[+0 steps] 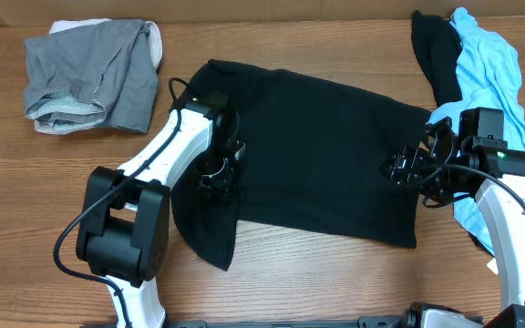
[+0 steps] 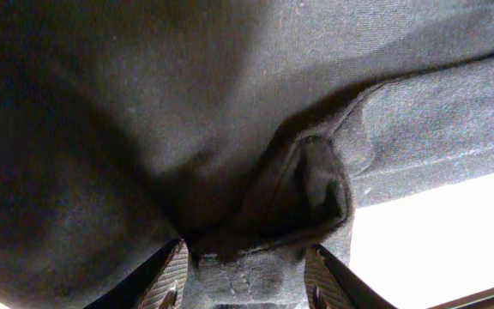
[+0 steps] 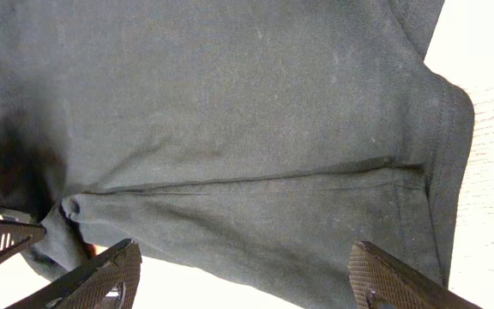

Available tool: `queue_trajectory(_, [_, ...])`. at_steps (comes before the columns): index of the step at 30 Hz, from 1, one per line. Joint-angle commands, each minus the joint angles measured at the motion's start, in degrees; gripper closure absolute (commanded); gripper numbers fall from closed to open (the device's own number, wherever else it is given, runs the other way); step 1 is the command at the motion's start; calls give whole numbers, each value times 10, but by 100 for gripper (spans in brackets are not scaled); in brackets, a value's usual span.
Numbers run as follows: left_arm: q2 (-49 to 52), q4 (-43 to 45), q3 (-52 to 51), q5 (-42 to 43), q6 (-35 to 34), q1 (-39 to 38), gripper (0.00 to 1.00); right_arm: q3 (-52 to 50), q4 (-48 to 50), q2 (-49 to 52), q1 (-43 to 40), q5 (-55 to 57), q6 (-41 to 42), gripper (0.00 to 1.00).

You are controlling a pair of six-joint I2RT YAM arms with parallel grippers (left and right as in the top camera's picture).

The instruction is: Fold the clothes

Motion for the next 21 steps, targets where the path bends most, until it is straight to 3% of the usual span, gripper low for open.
queue_trajectory(1, [-2, 1, -12, 11, 11, -5, 55, -1, 2, 2, 2, -1, -3, 19])
queue_trajectory(7, [-2, 1, -29, 28, 12, -8, 67, -1, 4, 2, 2, -1, -3, 19])
queue_trajectory(12, [-2, 3, -43, 23, 17, -15, 96, -1, 4, 2, 2, -1, -3, 19])
queue_trajectory(21, [-3, -82, -23, 27, 9, -18, 96, -1, 6, 2, 2, -1, -3, 19])
